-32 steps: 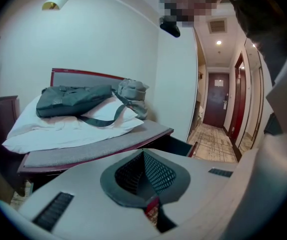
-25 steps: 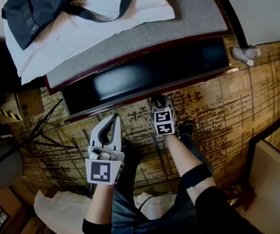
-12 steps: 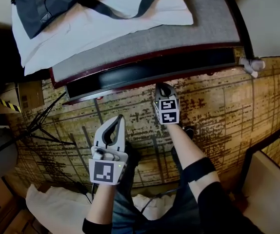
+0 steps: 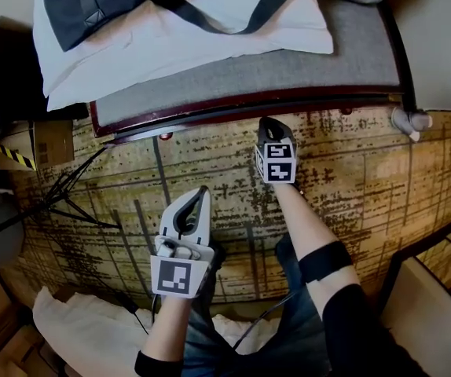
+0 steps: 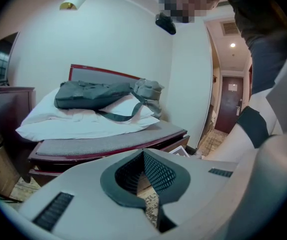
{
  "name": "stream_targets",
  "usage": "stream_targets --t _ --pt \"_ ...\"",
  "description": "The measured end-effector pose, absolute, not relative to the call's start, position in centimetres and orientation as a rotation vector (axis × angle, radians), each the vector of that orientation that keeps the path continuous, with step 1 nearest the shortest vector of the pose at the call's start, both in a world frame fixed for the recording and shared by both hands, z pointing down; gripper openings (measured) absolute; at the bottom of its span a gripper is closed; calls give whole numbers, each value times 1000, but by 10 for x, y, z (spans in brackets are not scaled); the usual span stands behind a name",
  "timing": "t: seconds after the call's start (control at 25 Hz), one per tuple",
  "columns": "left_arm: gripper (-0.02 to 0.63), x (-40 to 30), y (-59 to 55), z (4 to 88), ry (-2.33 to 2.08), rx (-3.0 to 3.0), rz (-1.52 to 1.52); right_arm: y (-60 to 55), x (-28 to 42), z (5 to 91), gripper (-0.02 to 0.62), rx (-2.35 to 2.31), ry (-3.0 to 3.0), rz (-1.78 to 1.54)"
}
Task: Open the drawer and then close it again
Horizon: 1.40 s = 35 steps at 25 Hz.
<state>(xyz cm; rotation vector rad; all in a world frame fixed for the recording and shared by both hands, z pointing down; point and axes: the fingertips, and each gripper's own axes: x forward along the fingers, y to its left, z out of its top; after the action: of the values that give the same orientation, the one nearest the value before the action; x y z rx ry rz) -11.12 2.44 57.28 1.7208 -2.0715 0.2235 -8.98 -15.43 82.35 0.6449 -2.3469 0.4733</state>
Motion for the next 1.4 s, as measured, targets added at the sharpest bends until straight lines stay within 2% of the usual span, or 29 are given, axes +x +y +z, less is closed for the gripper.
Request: stream_targets --t 0.36,0.72,0.88,1.12,1.4 --pt "3 -129 33 573 -2104 1673 201 -176 -112 823 2 633 -2336 470" --pt "3 -136 36 560 -2127 1667 176 -176 -110 825 5 589 -2256 527" --pt "3 -137 42 540 -2114 1654 221 -175 -97 799 5 648 -2218 627" --pt "3 -138 52 468 -2112 1655 230 -147 -64 697 5 633 -2257 590" --pt "3 -143 61 349 -2097 1704 297 -161 -20 490 5 596 -2422 457"
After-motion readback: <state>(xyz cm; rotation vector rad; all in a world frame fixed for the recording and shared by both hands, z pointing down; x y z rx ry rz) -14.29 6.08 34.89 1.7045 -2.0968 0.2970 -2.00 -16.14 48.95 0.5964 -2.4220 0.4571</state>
